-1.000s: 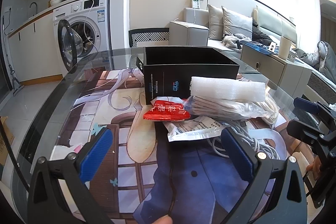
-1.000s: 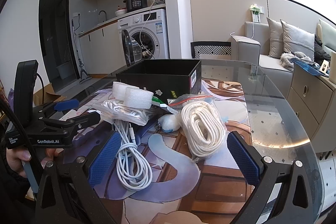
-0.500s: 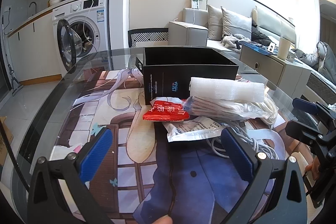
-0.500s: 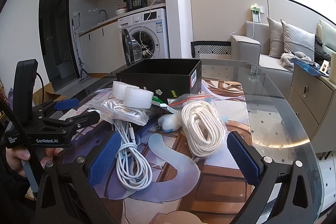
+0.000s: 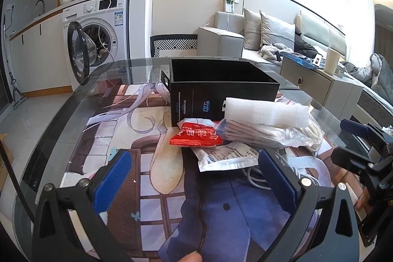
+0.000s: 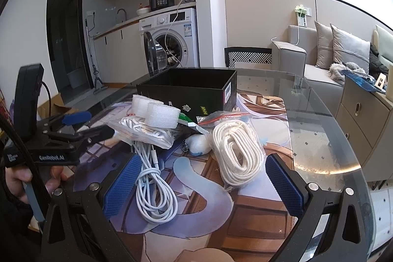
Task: Organize soft objects
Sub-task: 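Grasp the white foam block with the left gripper while the right gripper grasps the bagged rope coil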
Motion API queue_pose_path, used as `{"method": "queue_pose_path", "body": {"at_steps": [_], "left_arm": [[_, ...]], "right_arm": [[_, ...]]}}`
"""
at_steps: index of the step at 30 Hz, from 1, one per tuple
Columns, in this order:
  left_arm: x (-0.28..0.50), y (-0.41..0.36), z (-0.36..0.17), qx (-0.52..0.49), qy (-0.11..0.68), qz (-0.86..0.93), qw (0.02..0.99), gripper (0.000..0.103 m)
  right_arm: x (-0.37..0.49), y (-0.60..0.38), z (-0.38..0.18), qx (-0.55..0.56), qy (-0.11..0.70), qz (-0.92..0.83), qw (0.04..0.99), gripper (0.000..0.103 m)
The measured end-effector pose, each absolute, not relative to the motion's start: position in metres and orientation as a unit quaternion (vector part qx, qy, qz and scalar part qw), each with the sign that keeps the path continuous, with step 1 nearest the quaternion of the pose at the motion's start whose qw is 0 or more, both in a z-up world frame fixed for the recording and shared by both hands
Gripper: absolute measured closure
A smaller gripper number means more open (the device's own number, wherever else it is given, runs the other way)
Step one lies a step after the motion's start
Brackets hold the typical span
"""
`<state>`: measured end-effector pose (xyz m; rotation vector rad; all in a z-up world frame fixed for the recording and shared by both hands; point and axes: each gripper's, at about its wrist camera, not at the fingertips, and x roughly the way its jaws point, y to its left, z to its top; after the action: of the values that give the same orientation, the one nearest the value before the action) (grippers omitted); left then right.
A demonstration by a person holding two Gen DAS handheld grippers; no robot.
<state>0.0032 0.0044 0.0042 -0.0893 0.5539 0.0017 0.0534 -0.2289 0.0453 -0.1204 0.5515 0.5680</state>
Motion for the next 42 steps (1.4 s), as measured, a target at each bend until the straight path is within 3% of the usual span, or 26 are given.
{"method": "queue_pose_path", "body": {"at_steps": [17, 26, 28, 35, 41, 42], "left_arm": [[0.014, 0.018, 0.014, -0.075, 0.278, -0.004, 0.958, 0.000], [0.019, 0.004, 0.017, -0.035, 0.277, -0.029, 0.960, 0.000], [0.021, 0.005, 0.017, -0.041, 0.280, -0.031, 0.958, 0.000], [0.020, 0.016, 0.020, -0.074, 0.283, -0.051, 0.955, 0.000], [0.020, 0.012, 0.026, -0.064, 0.277, -0.056, 0.957, 0.000], [0.020, 0.011, 0.026, -0.063, 0.279, -0.059, 0.956, 0.000]], "right_arm": [[0.085, -0.232, 0.049, -0.092, 0.324, 0.246, 0.909, 0.000], [0.118, -0.225, 0.044, -0.108, 0.364, 0.252, 0.890, 0.002], [0.123, -0.224, 0.041, -0.105, 0.373, 0.254, 0.886, 0.008], [0.139, -0.220, 0.032, -0.111, 0.389, 0.255, 0.878, 0.013], [0.143, -0.215, 0.028, -0.113, 0.398, 0.262, 0.872, 0.032], [0.143, -0.215, 0.028, -0.111, 0.397, 0.262, 0.872, 0.039]]}}
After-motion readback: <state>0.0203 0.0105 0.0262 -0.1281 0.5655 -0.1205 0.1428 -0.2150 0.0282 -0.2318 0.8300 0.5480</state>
